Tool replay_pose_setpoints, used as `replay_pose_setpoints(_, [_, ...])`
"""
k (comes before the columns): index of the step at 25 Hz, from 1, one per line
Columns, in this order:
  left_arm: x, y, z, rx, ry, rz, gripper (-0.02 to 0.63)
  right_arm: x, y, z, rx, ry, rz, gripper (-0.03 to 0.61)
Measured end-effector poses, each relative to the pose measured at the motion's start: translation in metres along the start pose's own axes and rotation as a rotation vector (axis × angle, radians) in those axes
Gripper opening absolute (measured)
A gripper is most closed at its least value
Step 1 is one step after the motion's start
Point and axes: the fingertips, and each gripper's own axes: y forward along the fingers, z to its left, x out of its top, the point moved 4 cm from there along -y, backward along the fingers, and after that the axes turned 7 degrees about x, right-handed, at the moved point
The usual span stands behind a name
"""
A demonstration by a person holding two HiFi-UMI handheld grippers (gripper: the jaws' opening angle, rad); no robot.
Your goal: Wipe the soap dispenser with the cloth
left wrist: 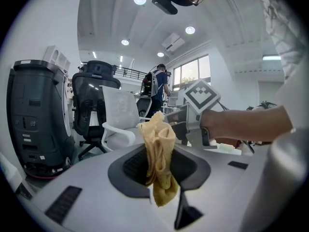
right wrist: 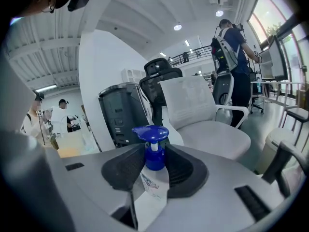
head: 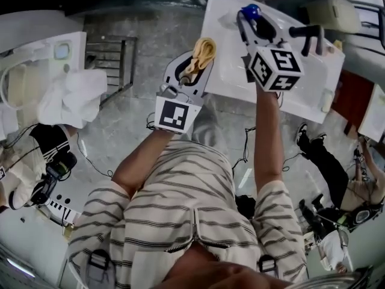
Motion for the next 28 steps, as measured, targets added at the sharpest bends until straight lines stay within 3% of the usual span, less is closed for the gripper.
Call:
replay_pose_setpoints(10, [0.032, -0.018, -0.014, -0.036, 0.047, -0.032, 0.098, 0.037, -0.049, 0.043, 0.008, -0.028, 0.007, 0.13])
replay_pose_setpoints(28, [0.093, -0.035, -0.03, -0.103, 0.055, -0.079, 0.098, 0.09, -0.113, 0.102, -0.012, -0.051, -0.089, 0.129])
